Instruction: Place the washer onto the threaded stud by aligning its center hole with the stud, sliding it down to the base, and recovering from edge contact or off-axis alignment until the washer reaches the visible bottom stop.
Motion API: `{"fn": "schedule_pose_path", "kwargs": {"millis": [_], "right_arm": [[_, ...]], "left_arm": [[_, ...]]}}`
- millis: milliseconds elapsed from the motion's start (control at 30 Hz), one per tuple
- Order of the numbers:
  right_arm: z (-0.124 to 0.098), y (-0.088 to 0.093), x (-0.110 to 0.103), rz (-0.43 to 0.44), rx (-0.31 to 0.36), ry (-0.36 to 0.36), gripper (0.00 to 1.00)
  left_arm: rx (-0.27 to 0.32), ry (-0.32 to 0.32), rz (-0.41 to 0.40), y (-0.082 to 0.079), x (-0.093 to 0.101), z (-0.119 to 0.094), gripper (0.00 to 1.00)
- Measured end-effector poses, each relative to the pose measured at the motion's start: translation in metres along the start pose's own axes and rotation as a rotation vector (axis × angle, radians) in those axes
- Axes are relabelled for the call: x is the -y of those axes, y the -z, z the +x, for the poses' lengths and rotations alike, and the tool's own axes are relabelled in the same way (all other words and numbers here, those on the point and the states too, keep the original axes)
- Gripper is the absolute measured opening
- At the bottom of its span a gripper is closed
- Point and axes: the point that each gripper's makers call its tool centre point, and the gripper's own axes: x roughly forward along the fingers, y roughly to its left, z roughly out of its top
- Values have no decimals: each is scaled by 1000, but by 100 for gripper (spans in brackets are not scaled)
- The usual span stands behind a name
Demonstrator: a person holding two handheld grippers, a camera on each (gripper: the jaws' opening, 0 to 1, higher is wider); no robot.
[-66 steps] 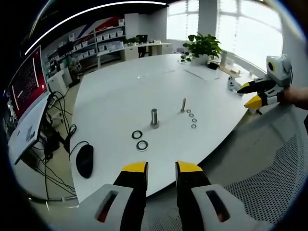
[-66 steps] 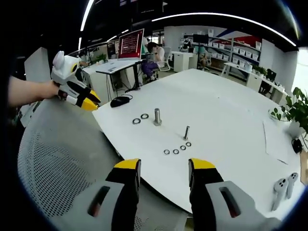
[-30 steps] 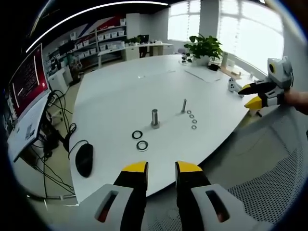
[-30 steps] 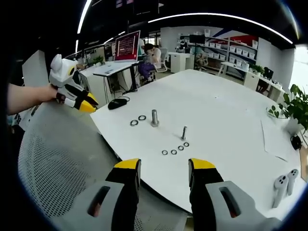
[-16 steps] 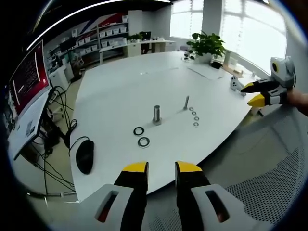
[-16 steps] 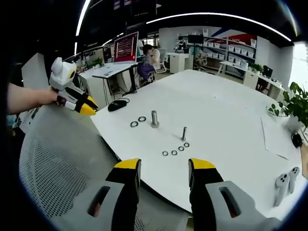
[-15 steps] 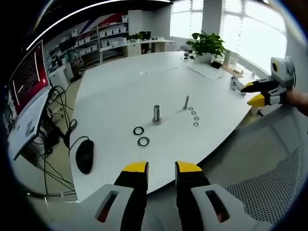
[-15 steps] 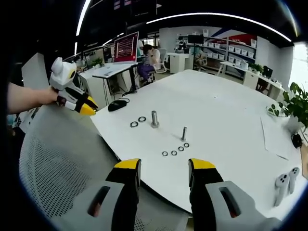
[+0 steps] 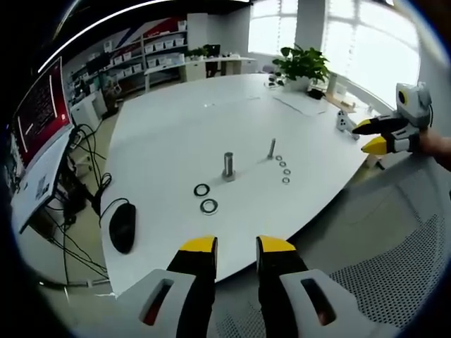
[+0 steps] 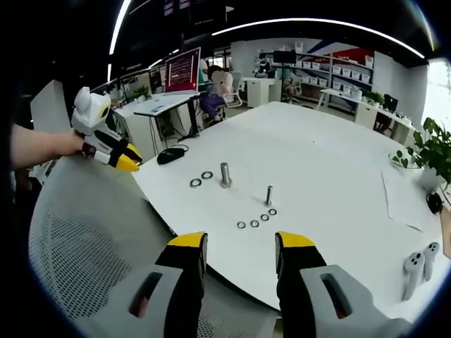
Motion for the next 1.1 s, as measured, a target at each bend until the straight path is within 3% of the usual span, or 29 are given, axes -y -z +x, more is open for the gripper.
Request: {"fn": "schedule_pose_path", "kwargs": {"millis": [100,200,400,667,900,1100], "right_arm": [[0,0,1,8,1,4,41],[-1,3,3,14,-11,12,41],[-1,2,6,4,-11,29,41],[0,5,6,-4,-28,34,42],[1,14,13,17,-73,68,42],[-1,11,18,49,-62,98,43]], "left_arm": [[-12,4,7,2,1,1,20],[48,-3,28,-10,2,-4,19],[57,15,1,-11,3,-3,21],[64,5,-27,-12,1,-4,22],[49,39,-33,-10,6,-1,21],[46,63,-22,-9,11,-1,21]]}}
